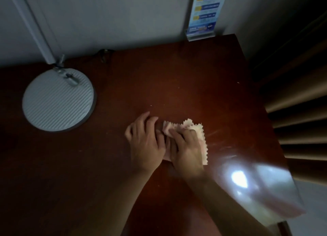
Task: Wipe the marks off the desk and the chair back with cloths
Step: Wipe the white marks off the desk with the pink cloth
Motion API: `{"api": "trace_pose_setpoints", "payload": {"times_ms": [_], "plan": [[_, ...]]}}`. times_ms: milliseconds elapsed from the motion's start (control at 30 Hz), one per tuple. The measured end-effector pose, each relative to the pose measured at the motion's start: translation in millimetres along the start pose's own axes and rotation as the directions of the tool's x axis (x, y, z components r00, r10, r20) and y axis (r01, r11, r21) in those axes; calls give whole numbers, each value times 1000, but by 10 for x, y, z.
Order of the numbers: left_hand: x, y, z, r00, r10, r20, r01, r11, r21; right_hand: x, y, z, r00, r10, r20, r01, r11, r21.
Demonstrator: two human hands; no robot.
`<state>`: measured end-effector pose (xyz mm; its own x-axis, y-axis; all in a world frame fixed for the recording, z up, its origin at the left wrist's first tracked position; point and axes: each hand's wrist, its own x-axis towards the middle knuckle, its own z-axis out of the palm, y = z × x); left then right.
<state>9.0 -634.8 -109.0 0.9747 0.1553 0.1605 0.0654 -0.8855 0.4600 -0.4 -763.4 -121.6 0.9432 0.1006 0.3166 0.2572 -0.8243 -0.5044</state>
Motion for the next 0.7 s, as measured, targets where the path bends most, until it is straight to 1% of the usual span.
{"api": "trace_pose_setpoints", "payload": {"times_ms": [67,133,167,233,300,333,400,500,533,567,600,633,667,700], "plan": [[91,-281,-135,996,-78,-47,78,997,10,61,-112,87,999,-33,0,33,999,31],[225,-574,-231,978,-186,-94,186,983,-7,159,-330,228,993,-111,28,108,990,95],[280,-681,-257,971,-215,-103,214,977,-18,202,-456,301,987,-153,54,146,983,116],[350,-811,-288,972,-212,-100,209,977,-42,296,-626,457,968,-235,83,228,970,85],[371,-854,-277,985,-146,-92,142,988,-54,444,-619,545,961,-256,107,256,967,14],[394,-868,-264,990,-109,-88,105,993,-50,574,-576,576,966,-239,101,242,970,-19],[421,-876,-221,995,-69,-69,68,997,-24,885,-418,611,990,-141,29,143,986,-86],[407,-877,-187,996,-88,-25,88,996,22,1237,-207,614,996,40,-85,-56,978,-199],[401,-871,-187,995,-95,-14,96,995,28,1245,-226,598,992,76,-105,-97,973,-210],[390,-867,-188,995,-100,-10,101,995,28,1170,-288,596,990,83,-116,-106,971,-216],[383,-863,-187,995,-100,-11,101,995,21,1040,-386,600,994,40,-101,-61,974,-218],[379,-860,-188,995,-100,-16,100,995,10,875,-509,594,998,-46,-53,35,979,-200],[395,-872,-196,995,-101,-23,101,995,-1,718,-620,603,989,-147,14,148,976,-162],[399,-871,-195,994,-105,-23,105,994,-10,633,-660,596,972,-222,80,230,966,-119]]}}
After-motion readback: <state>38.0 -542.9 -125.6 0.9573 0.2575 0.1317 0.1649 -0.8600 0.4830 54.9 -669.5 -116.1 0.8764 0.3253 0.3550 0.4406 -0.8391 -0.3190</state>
